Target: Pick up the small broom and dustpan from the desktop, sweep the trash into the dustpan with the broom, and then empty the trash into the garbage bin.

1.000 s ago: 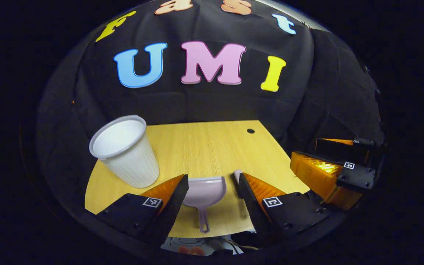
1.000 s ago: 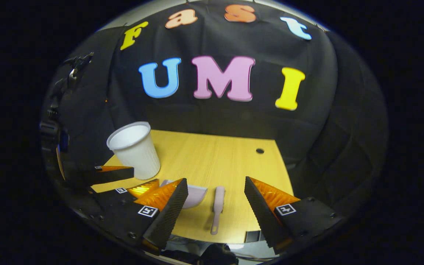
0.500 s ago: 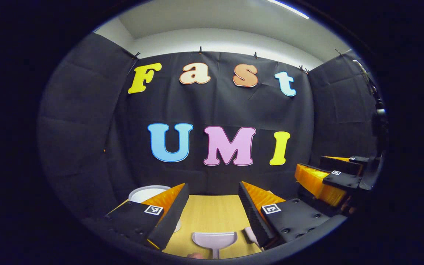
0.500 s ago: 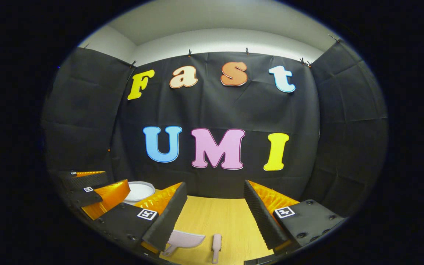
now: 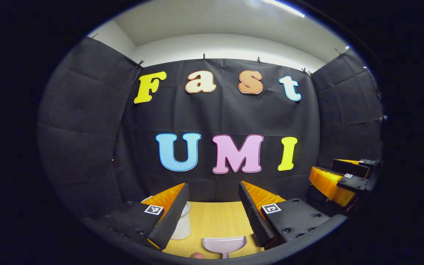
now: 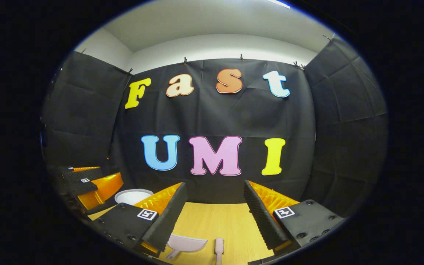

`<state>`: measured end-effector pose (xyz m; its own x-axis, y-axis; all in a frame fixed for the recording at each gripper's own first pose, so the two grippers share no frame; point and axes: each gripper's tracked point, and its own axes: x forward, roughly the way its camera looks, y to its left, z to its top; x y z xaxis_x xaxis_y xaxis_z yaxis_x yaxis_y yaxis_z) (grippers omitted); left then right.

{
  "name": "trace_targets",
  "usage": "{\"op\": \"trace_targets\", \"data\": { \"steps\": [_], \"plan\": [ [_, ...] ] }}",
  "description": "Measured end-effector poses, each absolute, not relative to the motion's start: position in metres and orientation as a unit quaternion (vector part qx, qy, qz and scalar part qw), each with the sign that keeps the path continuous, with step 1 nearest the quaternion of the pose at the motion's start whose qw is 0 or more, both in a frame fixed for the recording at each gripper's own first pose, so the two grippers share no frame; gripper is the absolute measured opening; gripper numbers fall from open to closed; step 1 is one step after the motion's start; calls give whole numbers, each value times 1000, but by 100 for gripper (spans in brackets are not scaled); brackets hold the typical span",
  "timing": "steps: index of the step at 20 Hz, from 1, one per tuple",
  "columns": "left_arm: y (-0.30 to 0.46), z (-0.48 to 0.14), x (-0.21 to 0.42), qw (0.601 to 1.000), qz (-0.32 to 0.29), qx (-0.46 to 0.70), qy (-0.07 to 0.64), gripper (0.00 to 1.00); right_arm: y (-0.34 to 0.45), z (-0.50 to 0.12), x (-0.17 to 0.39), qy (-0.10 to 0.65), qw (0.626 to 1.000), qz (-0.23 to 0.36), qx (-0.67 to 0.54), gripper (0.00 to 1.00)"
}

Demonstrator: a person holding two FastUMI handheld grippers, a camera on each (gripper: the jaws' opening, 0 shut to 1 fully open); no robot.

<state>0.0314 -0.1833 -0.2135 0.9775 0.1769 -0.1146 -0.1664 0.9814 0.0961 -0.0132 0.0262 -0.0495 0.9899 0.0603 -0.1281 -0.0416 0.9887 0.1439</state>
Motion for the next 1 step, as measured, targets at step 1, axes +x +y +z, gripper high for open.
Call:
{"op": "trace_targets", "data": {
  "steps": [1],
  "plan": [
    [-181,-212,30,993,88,44,61,80,26,-50,-12,66,995,26,71,92]
  ]
}}
